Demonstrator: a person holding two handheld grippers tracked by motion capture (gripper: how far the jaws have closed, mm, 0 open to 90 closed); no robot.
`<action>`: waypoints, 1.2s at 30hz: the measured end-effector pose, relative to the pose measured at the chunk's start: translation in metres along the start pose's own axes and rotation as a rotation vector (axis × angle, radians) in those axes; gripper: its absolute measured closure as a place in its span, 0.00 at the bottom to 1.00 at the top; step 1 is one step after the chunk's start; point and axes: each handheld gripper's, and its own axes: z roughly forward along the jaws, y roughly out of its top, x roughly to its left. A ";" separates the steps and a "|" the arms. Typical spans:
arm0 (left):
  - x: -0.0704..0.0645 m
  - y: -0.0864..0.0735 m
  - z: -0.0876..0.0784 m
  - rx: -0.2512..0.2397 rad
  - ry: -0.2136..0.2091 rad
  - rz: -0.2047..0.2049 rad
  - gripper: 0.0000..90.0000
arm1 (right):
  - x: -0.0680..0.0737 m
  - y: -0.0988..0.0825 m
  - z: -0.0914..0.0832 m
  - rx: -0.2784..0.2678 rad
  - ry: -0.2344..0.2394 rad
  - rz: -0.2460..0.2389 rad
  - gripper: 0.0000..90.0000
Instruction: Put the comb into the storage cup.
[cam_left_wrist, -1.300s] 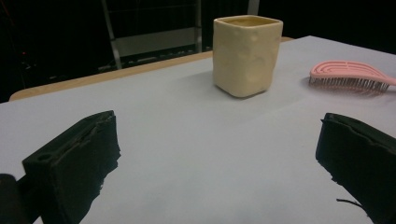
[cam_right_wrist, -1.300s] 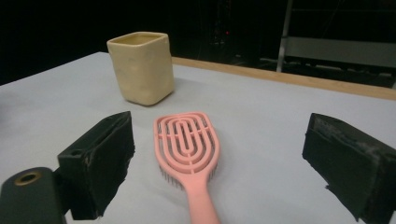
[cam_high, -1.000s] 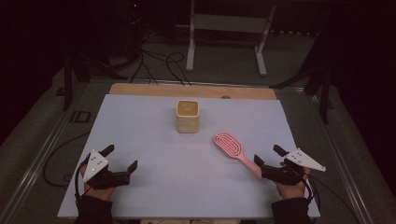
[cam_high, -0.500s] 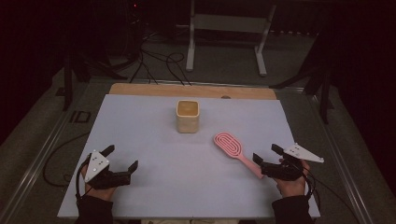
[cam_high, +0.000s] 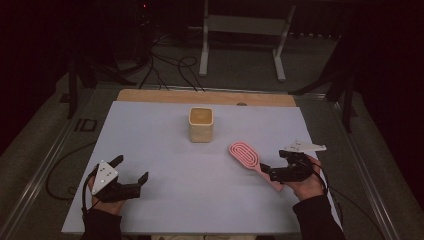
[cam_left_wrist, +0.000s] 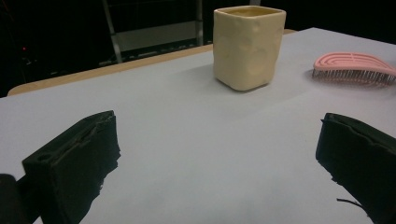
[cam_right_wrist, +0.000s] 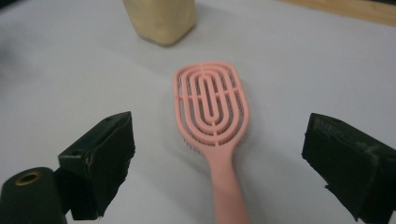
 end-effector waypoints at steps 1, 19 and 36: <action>0.000 0.000 0.000 0.001 0.000 0.002 0.00 | 0.000 0.002 0.002 0.014 -0.006 -0.011 0.10; -0.002 0.000 0.004 0.017 -0.005 0.013 0.00 | 0.002 0.024 0.037 0.262 -0.024 -0.109 0.12; -0.003 -0.001 0.005 0.027 -0.010 0.018 0.00 | -0.003 0.018 0.070 0.466 -0.009 -0.140 0.25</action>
